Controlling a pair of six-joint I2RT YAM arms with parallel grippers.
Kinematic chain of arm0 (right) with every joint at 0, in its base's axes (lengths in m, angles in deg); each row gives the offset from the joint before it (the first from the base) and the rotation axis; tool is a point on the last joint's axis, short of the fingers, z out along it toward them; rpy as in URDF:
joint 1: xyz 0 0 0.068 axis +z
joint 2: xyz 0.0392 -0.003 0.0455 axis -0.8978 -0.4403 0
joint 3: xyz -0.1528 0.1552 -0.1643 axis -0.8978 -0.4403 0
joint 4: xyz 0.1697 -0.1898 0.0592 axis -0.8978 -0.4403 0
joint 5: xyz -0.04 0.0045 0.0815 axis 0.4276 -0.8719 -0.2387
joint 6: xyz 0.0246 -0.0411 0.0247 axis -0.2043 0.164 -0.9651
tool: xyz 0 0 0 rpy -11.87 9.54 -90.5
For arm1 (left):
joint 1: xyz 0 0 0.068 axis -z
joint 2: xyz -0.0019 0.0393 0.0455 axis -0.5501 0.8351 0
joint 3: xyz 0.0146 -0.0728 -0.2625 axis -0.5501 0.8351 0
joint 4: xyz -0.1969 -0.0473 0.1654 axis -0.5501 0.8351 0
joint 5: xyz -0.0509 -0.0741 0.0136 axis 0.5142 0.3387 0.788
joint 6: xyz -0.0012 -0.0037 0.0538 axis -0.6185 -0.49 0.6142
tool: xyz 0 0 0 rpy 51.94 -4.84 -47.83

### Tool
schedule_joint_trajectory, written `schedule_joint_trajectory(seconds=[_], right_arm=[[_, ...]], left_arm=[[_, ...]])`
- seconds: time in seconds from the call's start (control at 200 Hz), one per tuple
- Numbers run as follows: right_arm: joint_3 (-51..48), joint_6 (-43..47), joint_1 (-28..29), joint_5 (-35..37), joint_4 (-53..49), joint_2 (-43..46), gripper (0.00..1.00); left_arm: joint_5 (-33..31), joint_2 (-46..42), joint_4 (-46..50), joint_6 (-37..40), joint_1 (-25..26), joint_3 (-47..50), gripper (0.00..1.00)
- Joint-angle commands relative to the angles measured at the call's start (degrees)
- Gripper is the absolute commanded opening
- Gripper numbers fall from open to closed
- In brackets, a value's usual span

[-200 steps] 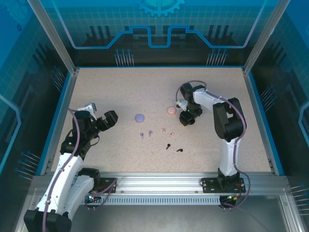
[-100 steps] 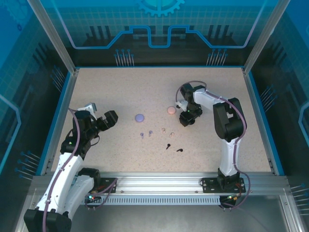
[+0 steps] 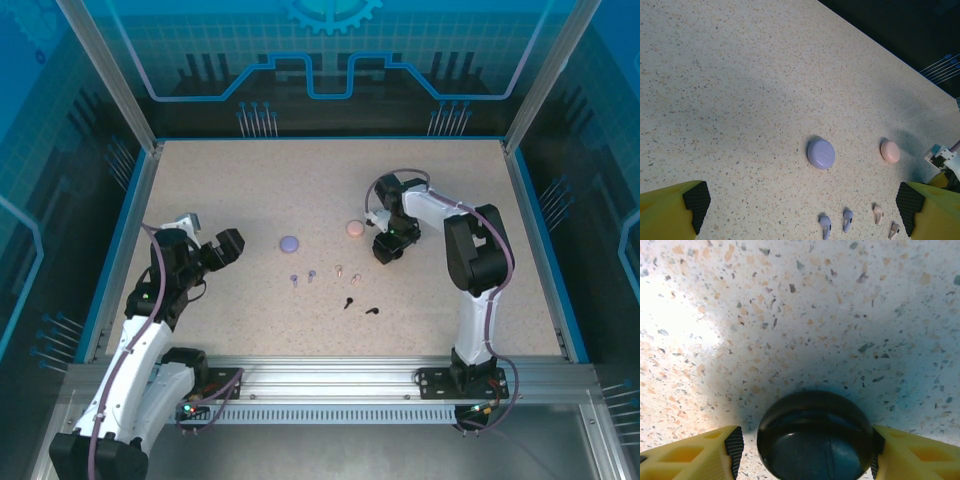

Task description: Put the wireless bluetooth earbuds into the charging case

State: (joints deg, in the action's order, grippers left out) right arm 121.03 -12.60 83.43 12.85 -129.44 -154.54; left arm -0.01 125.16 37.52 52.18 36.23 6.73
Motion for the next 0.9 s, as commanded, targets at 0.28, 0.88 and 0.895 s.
schedule_joint_trajectory(seconds=[0.28, 0.88, 0.895], right_arm=[[0.3, 0.0, 0.5, 0.4, -0.7, -0.8, 0.66], [-5.8, 0.9, 1.6, 1.1, 8.0, 4.5, 0.52], [-6.1, 1.0, 1.6, 1.1, 8.4, 5.1, 0.52]], left_arm=[[0.3, -0.2, 1.0, -0.4, 0.2, -0.6, 0.99], [8.5, 2.6, -2.8, -0.7, 0.2, -0.9, 0.99], [9.5, 2.9, -3.2, -0.8, 0.2, -1.0, 0.99]])
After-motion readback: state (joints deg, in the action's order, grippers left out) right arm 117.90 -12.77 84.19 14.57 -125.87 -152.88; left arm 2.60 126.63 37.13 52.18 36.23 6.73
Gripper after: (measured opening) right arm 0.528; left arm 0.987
